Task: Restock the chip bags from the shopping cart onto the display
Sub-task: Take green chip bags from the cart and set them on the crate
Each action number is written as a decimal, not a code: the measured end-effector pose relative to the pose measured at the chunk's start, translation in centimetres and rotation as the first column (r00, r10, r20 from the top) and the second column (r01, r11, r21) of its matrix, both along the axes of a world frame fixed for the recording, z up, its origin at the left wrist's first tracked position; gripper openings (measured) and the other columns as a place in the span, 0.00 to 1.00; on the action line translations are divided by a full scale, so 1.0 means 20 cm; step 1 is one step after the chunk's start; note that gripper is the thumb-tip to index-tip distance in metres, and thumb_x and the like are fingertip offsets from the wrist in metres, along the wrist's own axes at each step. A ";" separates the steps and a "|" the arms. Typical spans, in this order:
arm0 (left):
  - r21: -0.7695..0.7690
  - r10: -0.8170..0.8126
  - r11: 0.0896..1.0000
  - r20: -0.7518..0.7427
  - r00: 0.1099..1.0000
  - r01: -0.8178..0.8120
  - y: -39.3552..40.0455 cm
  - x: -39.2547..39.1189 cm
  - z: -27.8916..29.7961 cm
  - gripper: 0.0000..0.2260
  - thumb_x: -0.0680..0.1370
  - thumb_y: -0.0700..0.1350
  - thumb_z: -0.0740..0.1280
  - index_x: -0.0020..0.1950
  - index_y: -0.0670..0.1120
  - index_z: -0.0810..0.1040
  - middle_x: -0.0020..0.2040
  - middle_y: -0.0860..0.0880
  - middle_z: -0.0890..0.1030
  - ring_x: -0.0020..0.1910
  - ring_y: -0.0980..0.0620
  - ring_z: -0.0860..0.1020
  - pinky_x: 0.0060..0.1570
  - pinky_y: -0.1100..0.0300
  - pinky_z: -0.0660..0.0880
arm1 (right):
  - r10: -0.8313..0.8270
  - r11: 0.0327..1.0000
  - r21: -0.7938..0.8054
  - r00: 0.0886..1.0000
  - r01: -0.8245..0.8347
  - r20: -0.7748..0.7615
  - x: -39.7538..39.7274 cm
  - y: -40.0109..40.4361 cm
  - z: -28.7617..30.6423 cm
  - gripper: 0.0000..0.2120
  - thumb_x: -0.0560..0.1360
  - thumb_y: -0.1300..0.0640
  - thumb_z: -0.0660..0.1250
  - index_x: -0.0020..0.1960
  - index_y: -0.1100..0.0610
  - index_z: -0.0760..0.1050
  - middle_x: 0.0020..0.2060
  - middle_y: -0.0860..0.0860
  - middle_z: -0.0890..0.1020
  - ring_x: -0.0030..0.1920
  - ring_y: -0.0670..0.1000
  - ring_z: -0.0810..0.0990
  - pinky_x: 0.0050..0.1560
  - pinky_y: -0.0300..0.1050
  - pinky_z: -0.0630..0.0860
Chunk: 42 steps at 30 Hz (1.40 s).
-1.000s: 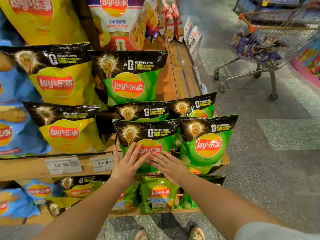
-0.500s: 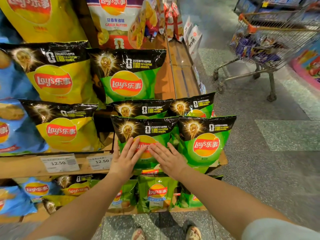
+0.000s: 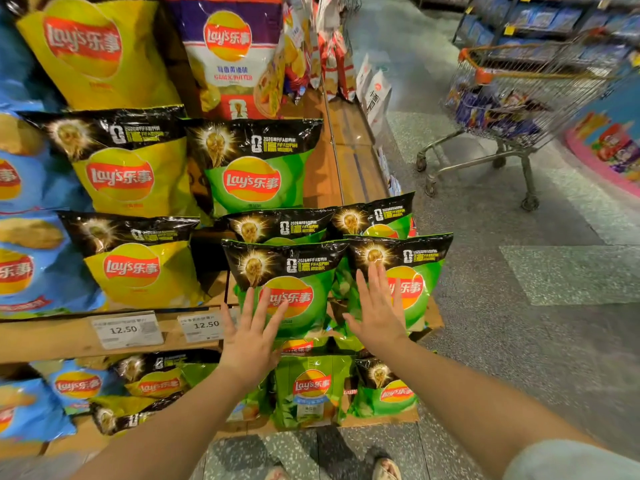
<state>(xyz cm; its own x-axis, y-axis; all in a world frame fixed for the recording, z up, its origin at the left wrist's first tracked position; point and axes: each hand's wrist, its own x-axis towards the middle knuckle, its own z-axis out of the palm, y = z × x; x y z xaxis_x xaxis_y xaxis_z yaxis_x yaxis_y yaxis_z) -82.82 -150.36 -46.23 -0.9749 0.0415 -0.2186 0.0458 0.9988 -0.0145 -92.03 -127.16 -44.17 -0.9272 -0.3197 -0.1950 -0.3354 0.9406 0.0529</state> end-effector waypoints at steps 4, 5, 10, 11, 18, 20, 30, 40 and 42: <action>-0.002 0.016 1.000 0.038 0.999 -0.016 0.10 -0.08 0.06 0.44 0.78 0.64 0.56 0.58 0.60 0.12 0.62 0.45 0.15 0.57 0.42 0.13 0.57 0.31 0.21 | -0.169 0.986 0.007 0.985 0.169 0.041 -0.03 0.11 0.02 0.44 0.77 0.32 0.50 0.63 0.46 0.15 0.60 0.53 0.15 0.66 0.58 0.19 0.66 0.68 0.29; 0.006 0.021 1.000 0.047 0.999 -0.021 0.13 -0.11 0.08 0.43 0.78 0.65 0.54 0.57 0.60 0.13 0.60 0.45 0.14 0.57 0.41 0.13 0.58 0.30 0.23 | -0.204 0.979 0.020 0.978 0.203 0.039 -0.04 0.13 0.03 0.46 0.75 0.30 0.51 0.62 0.46 0.13 0.60 0.54 0.15 0.68 0.60 0.22 0.66 0.71 0.32; -0.070 0.067 0.995 0.026 0.997 -0.065 0.19 -0.23 0.18 0.46 0.74 0.70 0.56 0.58 0.60 0.14 0.59 0.44 0.12 0.63 0.36 0.19 0.60 0.26 0.32 | -0.286 0.958 0.001 0.954 0.287 0.086 -0.08 0.20 0.07 0.53 0.70 0.27 0.57 0.60 0.44 0.12 0.62 0.57 0.16 0.71 0.67 0.28 0.68 0.74 0.48; -0.092 0.068 0.994 0.021 0.997 -0.066 0.20 -0.25 0.19 0.47 0.73 0.71 0.57 0.58 0.60 0.15 0.59 0.44 0.13 0.63 0.36 0.20 0.61 0.26 0.34 | -0.277 0.959 -0.024 0.955 0.281 0.109 -0.09 0.21 0.07 0.54 0.70 0.28 0.60 0.60 0.43 0.13 0.62 0.57 0.17 0.71 0.67 0.28 0.68 0.74 0.49; -0.058 0.095 0.994 0.025 0.995 -0.093 0.16 -0.33 0.16 0.48 0.71 0.70 0.63 0.63 0.66 0.22 0.66 0.46 0.17 0.64 0.38 0.19 0.64 0.26 0.41 | -0.161 0.978 -0.093 0.963 0.185 0.218 -0.18 0.25 0.04 0.53 0.71 0.35 0.66 0.64 0.37 0.20 0.63 0.54 0.17 0.72 0.65 0.28 0.69 0.73 0.49; -0.071 0.110 0.992 0.030 0.993 -0.108 0.17 -0.34 0.15 0.47 0.71 0.69 0.63 0.63 0.66 0.22 0.66 0.46 0.17 0.64 0.38 0.19 0.64 0.26 0.41 | -0.140 0.983 -0.089 0.966 0.162 0.219 -0.21 0.26 0.03 0.50 0.72 0.35 0.65 0.67 0.38 0.22 0.63 0.54 0.17 0.71 0.66 0.27 0.68 0.74 0.49; 0.069 0.238 0.970 -0.052 0.970 -0.234 0.26 -0.26 0.28 0.36 0.75 0.58 0.66 0.77 0.59 0.50 0.76 0.45 0.31 0.74 0.42 0.32 0.71 0.37 0.40 | -0.011 0.996 -0.091 0.990 0.024 0.139 -0.22 0.34 0.14 0.37 0.78 0.34 0.49 0.68 0.44 0.24 0.66 0.54 0.22 0.67 0.59 0.22 0.68 0.73 0.43; 0.241 0.176 0.968 -0.442 0.880 -0.072 0.27 -0.32 0.88 0.29 0.72 0.49 0.73 0.72 0.50 0.69 0.77 0.43 0.55 0.76 0.41 0.52 0.72 0.40 0.54 | 0.306 0.863 -0.354 0.930 -0.361 -0.202 -0.46 0.36 0.85 0.31 0.80 0.40 0.51 0.74 0.40 0.35 0.76 0.47 0.37 0.73 0.51 0.28 0.70 0.56 0.29; 0.239 0.140 0.971 -0.488 0.862 -0.022 0.32 -0.33 1.02 0.28 0.74 0.49 0.71 0.72 0.48 0.68 0.77 0.44 0.57 0.76 0.43 0.54 0.73 0.41 0.55 | 0.377 0.825 -0.362 0.900 -0.433 -0.218 -0.48 0.36 0.95 0.28 0.80 0.39 0.49 0.77 0.43 0.45 0.78 0.49 0.41 0.75 0.52 0.32 0.70 0.55 0.29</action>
